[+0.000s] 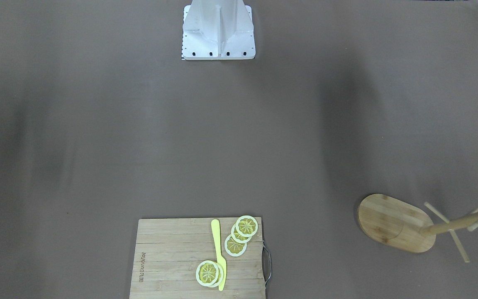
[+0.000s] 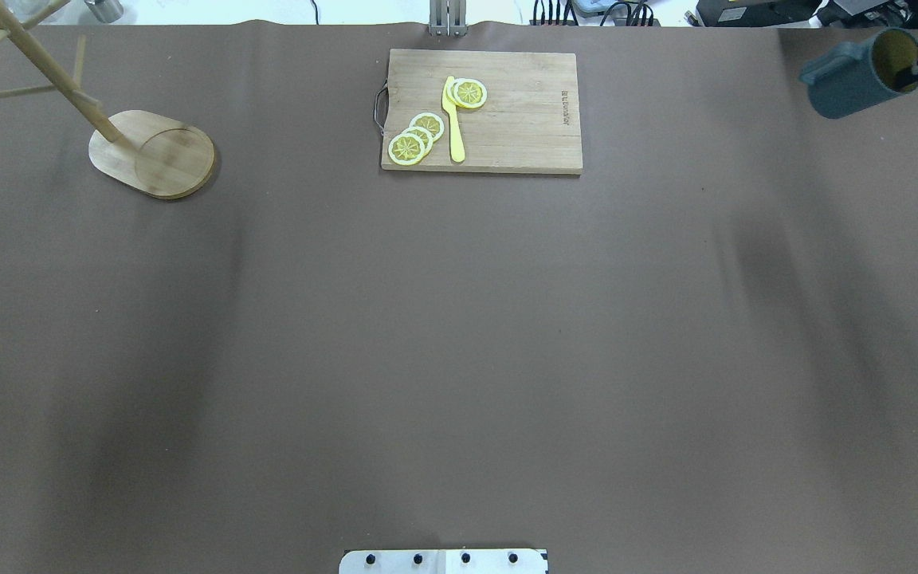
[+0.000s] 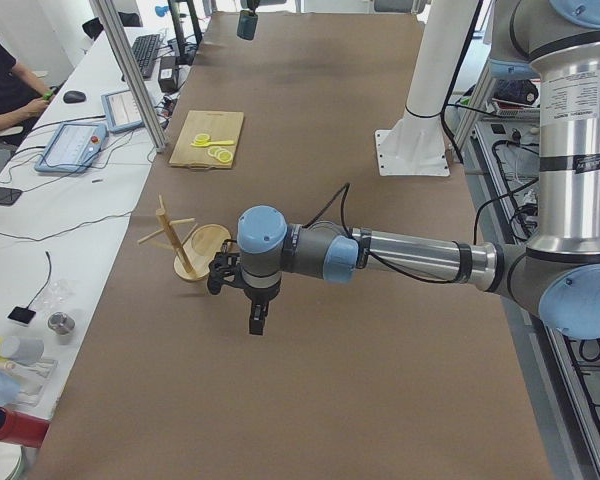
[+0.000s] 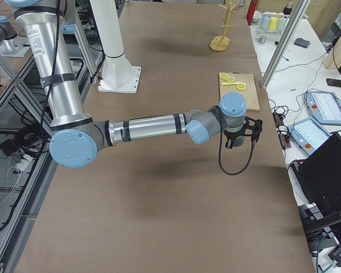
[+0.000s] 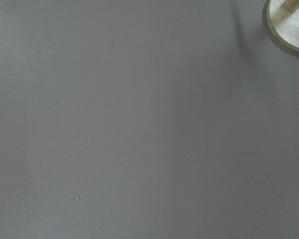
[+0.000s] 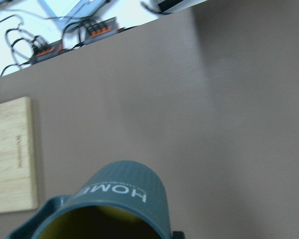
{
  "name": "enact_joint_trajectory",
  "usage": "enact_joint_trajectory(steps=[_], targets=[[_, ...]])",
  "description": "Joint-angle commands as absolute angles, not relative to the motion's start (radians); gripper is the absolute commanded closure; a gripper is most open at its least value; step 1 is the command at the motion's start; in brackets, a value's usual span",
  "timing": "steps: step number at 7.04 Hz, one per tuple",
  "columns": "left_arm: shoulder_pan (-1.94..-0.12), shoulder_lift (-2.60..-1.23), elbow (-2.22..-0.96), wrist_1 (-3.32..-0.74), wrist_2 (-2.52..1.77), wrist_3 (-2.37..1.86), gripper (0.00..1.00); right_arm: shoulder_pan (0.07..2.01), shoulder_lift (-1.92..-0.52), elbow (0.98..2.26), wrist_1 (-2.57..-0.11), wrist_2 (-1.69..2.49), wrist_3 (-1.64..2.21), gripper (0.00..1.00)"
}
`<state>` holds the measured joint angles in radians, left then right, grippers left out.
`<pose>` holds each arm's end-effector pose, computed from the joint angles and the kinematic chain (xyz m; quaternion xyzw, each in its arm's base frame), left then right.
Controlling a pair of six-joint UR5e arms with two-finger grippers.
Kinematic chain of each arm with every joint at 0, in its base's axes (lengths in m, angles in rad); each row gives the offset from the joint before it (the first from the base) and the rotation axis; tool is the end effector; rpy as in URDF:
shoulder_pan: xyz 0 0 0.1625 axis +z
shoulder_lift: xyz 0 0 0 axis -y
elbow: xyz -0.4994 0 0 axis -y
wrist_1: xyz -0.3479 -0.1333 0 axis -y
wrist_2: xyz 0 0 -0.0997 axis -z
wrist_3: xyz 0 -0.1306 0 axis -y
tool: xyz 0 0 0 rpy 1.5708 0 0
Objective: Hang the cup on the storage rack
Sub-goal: 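Carry the blue mug in the right gripper toward the table center, then lower the blue mug onto the table and open the right gripper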
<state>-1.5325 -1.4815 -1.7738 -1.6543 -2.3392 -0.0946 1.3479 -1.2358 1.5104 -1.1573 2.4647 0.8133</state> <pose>-0.0265 -0.4186 0.6930 0.0663 0.3782 0.0109 0.9233 -0.1081 -0.6194 0.5397 0.0627 -0.5041 0.1075 0.8546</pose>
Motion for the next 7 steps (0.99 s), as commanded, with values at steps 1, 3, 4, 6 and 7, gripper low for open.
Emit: enact_joint_trajectory(steps=[1, 3, 4, 6, 7], targets=[[-1.534, -1.483, -1.784, -1.669, -2.341, -0.095, 0.02, 1.090, -1.082, 1.545, -1.158, 2.392, 0.801, 1.00], [-1.532, -1.486, -1.784, -1.670, -2.341, -0.095, 0.02, 0.842, -0.897, 1.537, -1.245, 2.244, 0.790, 1.00], [-1.534, -1.482, -1.784, -1.671, -2.341, -0.095, 0.02, 0.751, -0.783, 1.536, -1.417, 2.142, 0.770, 1.00], [-1.534, -1.480, -1.779, -1.671, -2.341, -0.095, 0.02, 0.631, -0.694, 1.472, -1.552, 1.987, 0.717, 1.00], [-1.534, -1.480, -1.778, -1.669, -2.341, -0.095, 0.02, 0.618, -0.689, 1.451, -1.552, 1.979, 0.718, 1.00]])
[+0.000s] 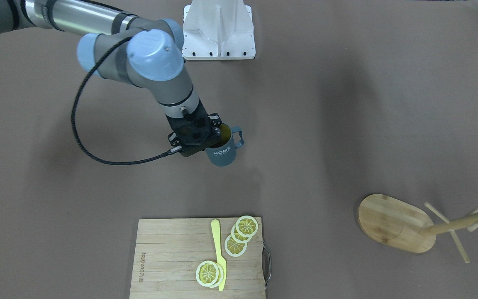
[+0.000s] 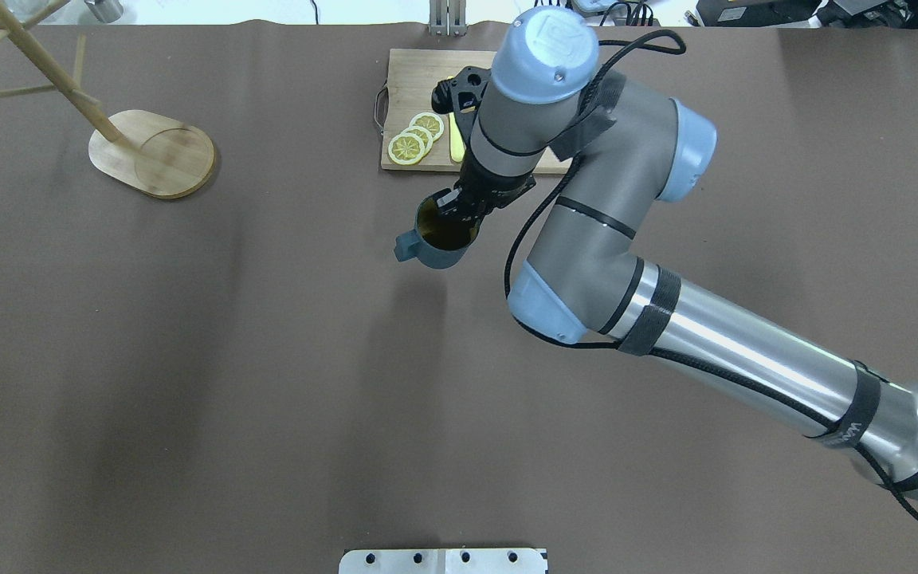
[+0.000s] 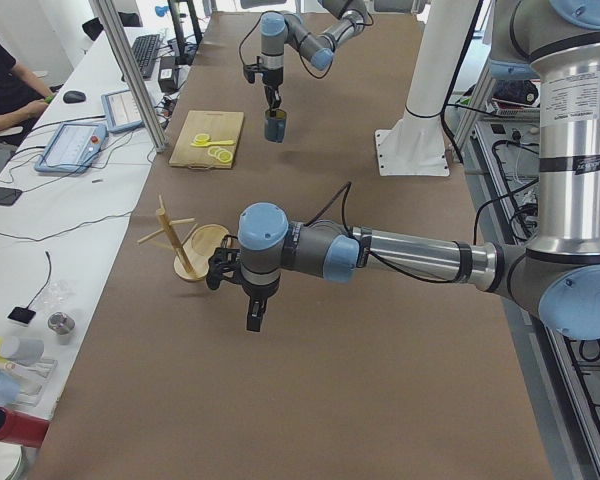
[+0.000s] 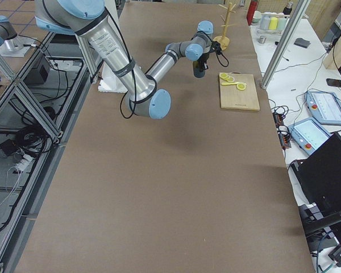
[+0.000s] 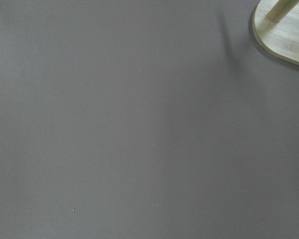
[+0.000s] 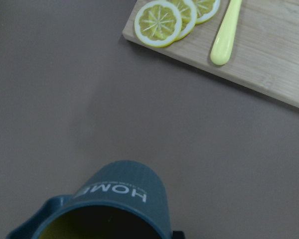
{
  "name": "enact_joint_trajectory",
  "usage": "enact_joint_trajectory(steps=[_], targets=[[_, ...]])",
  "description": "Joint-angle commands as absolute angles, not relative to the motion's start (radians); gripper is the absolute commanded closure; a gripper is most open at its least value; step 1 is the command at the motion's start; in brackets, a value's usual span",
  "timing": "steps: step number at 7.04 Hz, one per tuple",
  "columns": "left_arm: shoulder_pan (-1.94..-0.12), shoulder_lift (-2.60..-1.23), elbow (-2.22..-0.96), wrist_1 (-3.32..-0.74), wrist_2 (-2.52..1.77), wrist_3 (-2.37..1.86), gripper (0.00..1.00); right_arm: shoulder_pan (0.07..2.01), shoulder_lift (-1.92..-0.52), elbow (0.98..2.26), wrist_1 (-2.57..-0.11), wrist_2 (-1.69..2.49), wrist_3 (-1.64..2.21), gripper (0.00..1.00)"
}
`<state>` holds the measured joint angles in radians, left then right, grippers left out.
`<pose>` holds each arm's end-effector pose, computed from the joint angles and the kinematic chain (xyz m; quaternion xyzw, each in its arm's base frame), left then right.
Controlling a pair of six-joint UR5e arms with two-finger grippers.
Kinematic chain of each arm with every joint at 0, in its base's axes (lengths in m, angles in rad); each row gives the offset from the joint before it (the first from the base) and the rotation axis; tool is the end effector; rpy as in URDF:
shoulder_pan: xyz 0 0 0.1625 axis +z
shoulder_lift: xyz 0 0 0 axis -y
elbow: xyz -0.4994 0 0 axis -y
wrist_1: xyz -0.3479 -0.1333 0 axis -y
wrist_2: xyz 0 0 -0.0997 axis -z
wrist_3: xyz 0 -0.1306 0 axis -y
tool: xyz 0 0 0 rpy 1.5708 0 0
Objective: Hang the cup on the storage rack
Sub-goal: 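Lower the blue mug onto the table and open the right gripper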
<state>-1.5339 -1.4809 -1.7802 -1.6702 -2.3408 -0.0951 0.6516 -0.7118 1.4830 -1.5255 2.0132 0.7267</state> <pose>-0.0269 -0.4195 0.6883 0.0764 0.3792 0.0142 0.9221 -0.5748 -0.5357 0.2544 0.1158 -0.4209 -0.1728 0.8829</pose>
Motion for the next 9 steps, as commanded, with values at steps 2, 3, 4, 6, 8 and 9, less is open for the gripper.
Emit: enact_joint_trajectory(steps=[2, 3, 4, 6, 8, 9], targets=[[-1.532, -1.480, -1.779, -1.671, -2.342, -0.095, 0.02, 0.600, -0.658, 1.394, -1.557, 1.950, 0.716, 1.00], [-1.532, -1.482, -1.776, -1.671, -2.342, -0.095, 0.02, 0.597, -0.660, 1.391, -1.555, 1.951, 0.716, 1.00], [-1.532, -1.482, -1.775, -1.671, -2.342, -0.095, 0.02, 0.592, -0.658, 1.385, -1.555, 1.948, 0.716, 1.00], [-1.532, -1.489, -1.785, -1.674, -2.341, -0.095, 0.02, 0.568, -0.658, 1.391, -1.549, 1.904, 0.733, 0.02], [-1.531, -1.483, -1.827, -1.792, -2.342, -0.100, 0.02, 0.586, -0.647, 1.426, -1.552, 1.959, 0.739, 0.01], [-1.523, -1.482, -1.883, -1.799, -2.367, -0.101, 0.02, 0.618, -0.646, 1.448, -1.560, 2.020, 0.750, 0.01]])
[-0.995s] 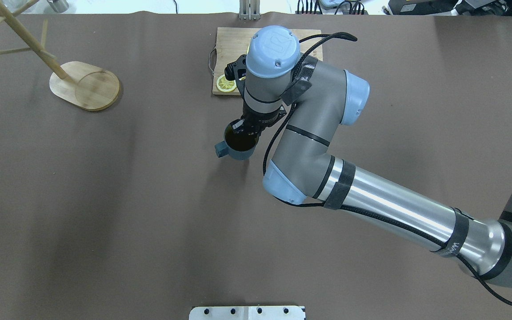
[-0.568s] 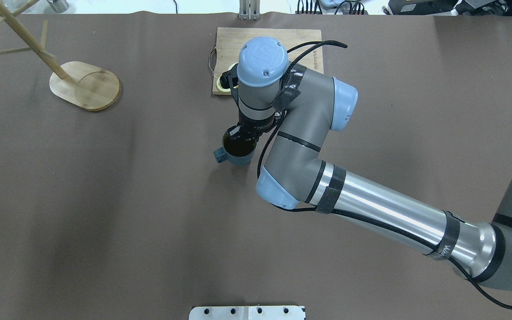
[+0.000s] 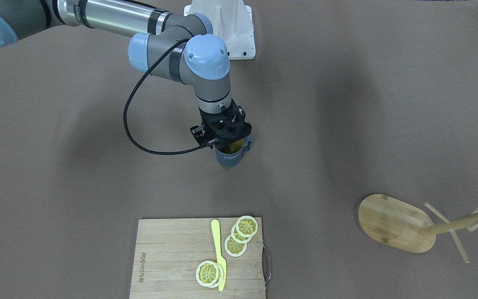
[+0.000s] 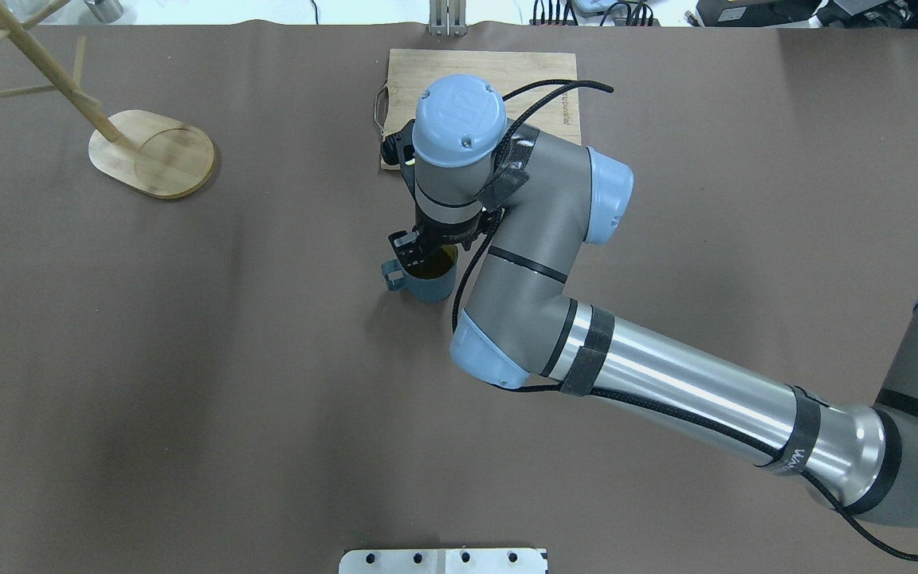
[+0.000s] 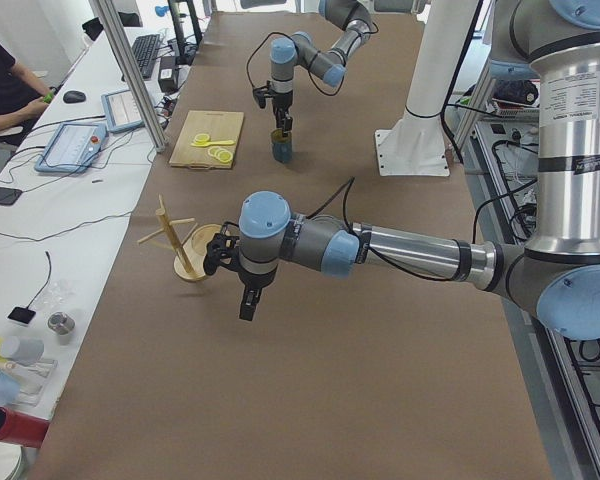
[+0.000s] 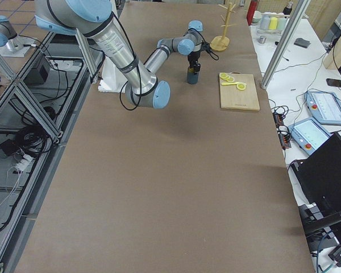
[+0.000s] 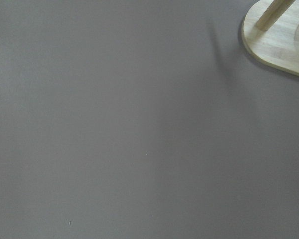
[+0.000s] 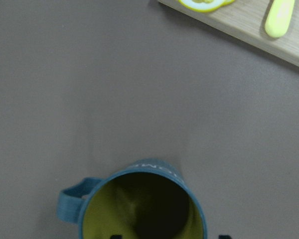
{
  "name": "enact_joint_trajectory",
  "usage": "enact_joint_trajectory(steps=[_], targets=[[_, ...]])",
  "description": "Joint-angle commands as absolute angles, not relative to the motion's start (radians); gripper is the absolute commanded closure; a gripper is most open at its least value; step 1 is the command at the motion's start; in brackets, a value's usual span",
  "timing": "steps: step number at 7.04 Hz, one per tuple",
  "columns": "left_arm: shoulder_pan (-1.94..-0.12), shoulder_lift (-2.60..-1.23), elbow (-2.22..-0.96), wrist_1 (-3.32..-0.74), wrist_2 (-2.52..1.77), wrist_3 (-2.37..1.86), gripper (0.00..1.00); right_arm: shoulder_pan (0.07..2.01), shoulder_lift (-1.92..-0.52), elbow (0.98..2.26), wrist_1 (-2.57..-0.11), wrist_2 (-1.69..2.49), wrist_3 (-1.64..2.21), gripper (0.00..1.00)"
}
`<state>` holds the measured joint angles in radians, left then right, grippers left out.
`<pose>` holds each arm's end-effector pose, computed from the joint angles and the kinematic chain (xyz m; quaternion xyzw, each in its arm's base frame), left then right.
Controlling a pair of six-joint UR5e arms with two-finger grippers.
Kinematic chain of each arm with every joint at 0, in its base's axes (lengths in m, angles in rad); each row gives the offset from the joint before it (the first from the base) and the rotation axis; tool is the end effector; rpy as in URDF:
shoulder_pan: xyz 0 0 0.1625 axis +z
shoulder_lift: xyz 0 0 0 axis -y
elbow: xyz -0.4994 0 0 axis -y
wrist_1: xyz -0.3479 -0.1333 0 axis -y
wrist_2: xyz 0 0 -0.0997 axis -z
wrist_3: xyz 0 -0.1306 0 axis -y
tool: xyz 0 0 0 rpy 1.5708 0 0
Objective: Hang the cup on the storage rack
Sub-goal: 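Lower the blue mug onto the table and open the right gripper, then raise the right gripper away while the left arm reaches toward the mug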
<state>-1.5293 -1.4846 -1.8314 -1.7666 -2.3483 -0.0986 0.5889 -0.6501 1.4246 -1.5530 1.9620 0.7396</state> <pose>-0.0240 -0.4276 0.6504 0.1438 0.3836 0.0438 0.9112 -0.6207 -0.5150 0.2353 0.1108 -0.4039 -0.1838 0.8893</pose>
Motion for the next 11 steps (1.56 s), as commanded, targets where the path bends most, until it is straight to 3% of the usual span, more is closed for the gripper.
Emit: enact_joint_trajectory(steps=[1, 2, 4, 6, 7, 9, 11], targets=[[-1.519, -1.482, -1.960, -1.799, -2.447, -0.104, 0.02, 0.676, -0.649, 1.462, -1.566, 2.127, 0.797, 0.01], [-1.508, -1.491, -2.012, -1.802, -2.565, -0.130, 0.02, 0.757, -0.679, 1.506, -1.578, 2.211, 0.839, 0.01], [-1.349, -1.566, -1.987, -2.095, -2.614, -0.285, 0.02, 0.947, -0.846, 1.590, -1.591, 2.377, 0.854, 0.01], [-1.200, -1.790, -1.776, -2.337, -2.565, -0.383, 0.02, 1.053, -0.981, 1.589, -1.591, 2.378, 0.842, 0.01], [-1.074, -1.863, -1.749, -2.356, -2.398, -0.382, 0.03, 1.104, -1.046, 1.585, -1.591, 2.361, 0.844, 0.01], [-0.849, -1.902, -1.691, -2.445, -2.072, -0.385, 0.07, 1.117, -1.107, 1.575, -1.591, 2.259, 0.841, 0.01], [-0.775, -1.948, -1.524, -2.647, -2.051, -0.390, 0.08, 1.114, -1.109, 1.546, -1.592, 2.247, 0.841, 0.01]])
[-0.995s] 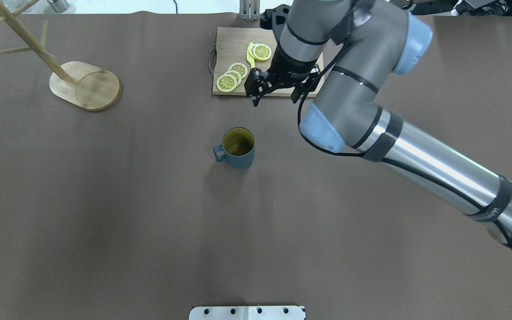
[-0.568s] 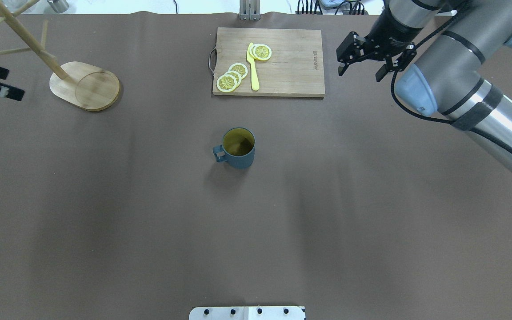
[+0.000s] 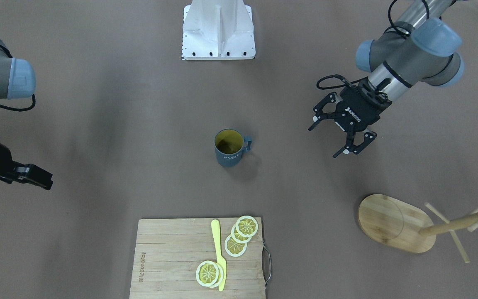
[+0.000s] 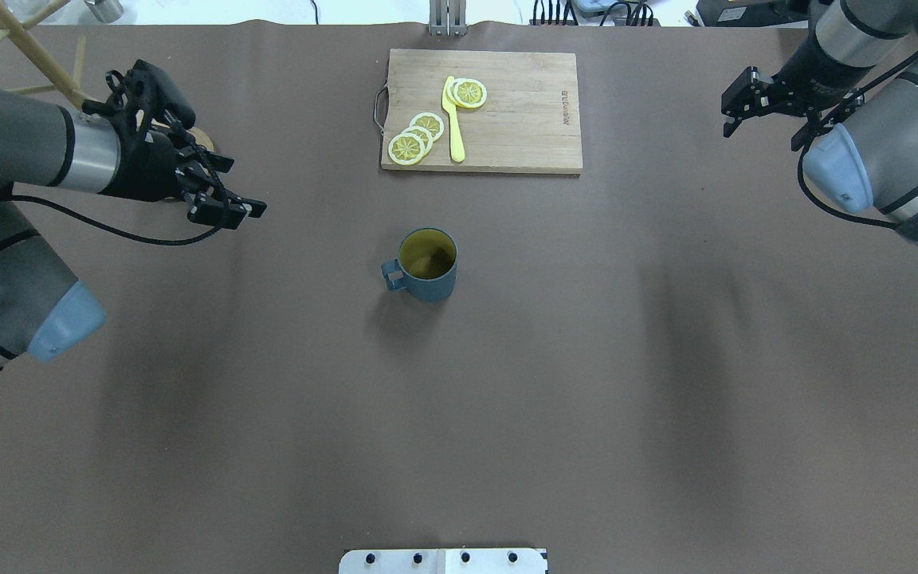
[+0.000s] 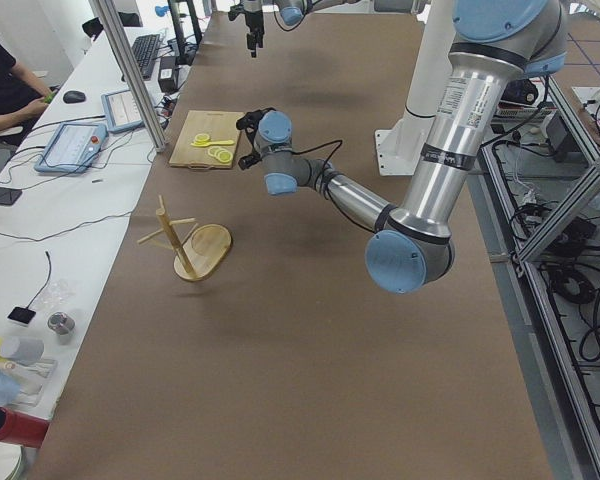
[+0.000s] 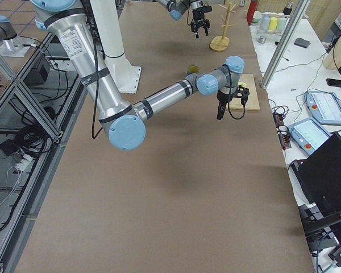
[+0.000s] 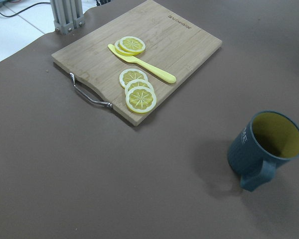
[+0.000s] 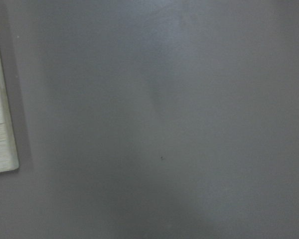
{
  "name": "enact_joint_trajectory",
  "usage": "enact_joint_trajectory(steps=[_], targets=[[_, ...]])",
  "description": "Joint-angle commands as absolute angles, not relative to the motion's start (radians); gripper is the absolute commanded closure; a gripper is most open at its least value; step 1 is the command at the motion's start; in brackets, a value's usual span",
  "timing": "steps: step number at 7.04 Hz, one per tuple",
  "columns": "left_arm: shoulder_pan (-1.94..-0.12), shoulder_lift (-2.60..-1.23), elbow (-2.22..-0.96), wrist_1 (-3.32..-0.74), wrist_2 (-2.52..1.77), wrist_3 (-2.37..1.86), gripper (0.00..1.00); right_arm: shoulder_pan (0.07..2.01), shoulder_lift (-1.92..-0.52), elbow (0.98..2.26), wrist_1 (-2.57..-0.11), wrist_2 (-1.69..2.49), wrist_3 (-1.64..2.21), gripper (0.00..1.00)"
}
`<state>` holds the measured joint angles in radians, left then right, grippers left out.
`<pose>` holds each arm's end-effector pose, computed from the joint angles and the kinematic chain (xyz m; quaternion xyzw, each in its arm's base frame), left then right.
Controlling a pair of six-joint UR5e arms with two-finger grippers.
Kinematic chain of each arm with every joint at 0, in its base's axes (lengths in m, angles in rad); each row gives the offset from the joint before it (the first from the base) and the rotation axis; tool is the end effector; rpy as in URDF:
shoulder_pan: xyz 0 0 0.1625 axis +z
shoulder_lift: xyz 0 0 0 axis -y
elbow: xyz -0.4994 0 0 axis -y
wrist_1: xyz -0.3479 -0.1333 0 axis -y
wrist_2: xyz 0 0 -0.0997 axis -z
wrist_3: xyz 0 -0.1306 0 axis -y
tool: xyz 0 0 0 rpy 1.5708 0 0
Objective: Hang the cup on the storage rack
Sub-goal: 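Raise the right gripper away while the left arm reaches toward the mug, then close the left gripper on the blue mug's handle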
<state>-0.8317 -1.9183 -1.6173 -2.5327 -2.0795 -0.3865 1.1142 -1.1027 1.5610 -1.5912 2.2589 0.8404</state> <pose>0.3688 -0.5081 0.4254 0.4088 0.4896 0.2876 0.7144 -0.2504 -0.6239 0.5033 -0.0359 -0.3859 0.1033 0.9160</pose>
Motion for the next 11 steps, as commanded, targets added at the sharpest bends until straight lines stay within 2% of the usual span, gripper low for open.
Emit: enact_joint_trajectory(steps=[1, 5, 8, 10, 11], targets=[[-0.729, -1.957, -1.511, -2.676, -2.048, -0.390, 0.08, 1.114, -1.112, 1.545, -1.592, 2.247, 0.850, 0.01], [-0.568, -2.015, -1.497, -2.677, -1.871, -0.391, 0.08, 1.109, -1.115, 1.529, -1.591, 2.235, 0.850, 0.01], [-0.531, -2.089, -1.448, -2.677, -1.807, -0.391, 0.08, 1.104, -1.114, 1.522, -1.588, 2.235, 0.853, 0.01], [-0.529, -2.097, -1.433, -2.677, -1.807, -0.391, 0.16, 1.098, -1.112, 1.511, -1.582, 2.223, 0.853, 0.01], [-0.531, -2.098, -1.425, -2.678, -1.807, -0.390, 0.24, 1.095, -1.112, 1.511, -1.582, 2.212, 0.853, 0.01]])
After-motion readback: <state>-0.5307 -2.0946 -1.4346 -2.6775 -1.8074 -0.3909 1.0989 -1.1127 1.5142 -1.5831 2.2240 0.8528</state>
